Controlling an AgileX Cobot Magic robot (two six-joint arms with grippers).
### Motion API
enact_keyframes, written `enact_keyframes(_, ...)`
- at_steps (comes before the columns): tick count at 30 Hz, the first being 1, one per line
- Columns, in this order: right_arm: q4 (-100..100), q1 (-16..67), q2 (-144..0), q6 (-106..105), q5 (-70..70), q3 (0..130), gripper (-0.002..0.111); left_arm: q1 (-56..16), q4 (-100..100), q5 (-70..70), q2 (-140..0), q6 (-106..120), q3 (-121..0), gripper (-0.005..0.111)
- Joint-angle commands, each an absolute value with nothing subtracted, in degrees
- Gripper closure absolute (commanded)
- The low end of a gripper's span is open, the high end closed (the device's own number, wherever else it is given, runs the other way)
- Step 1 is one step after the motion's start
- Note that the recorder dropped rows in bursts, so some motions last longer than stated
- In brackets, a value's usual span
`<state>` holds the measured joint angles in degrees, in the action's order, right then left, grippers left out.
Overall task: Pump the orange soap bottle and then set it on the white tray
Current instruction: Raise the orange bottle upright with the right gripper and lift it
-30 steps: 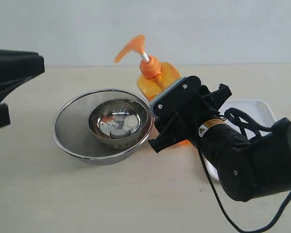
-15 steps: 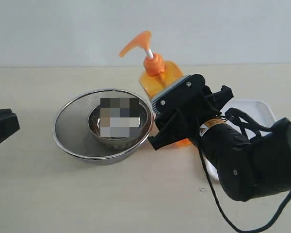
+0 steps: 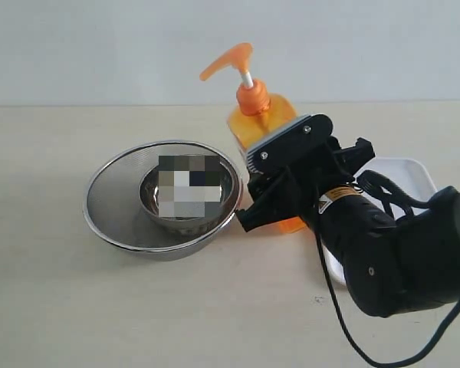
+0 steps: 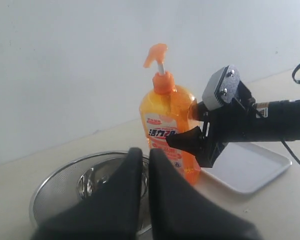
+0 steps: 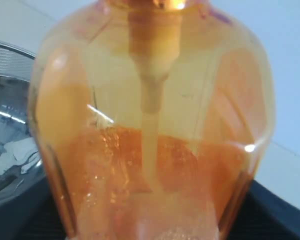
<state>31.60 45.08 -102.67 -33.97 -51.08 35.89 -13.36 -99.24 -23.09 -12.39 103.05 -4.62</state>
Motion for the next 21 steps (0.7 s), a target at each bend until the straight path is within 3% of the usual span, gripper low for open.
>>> enact_keyframes(1, 31.2, 45.2, -102.4, -32.8, -55.7, 36.2, 0.104, -13.2, -99.9, -21.8, -8.4, 101.7, -3.6, 0.102)
enact_keyframes(21, 33.3, 45.2, -102.4, -29.1, -59.7, 36.2, 0.104, -13.2, -99.9, -18.6, -3.3, 101.1, -1.3, 0.102)
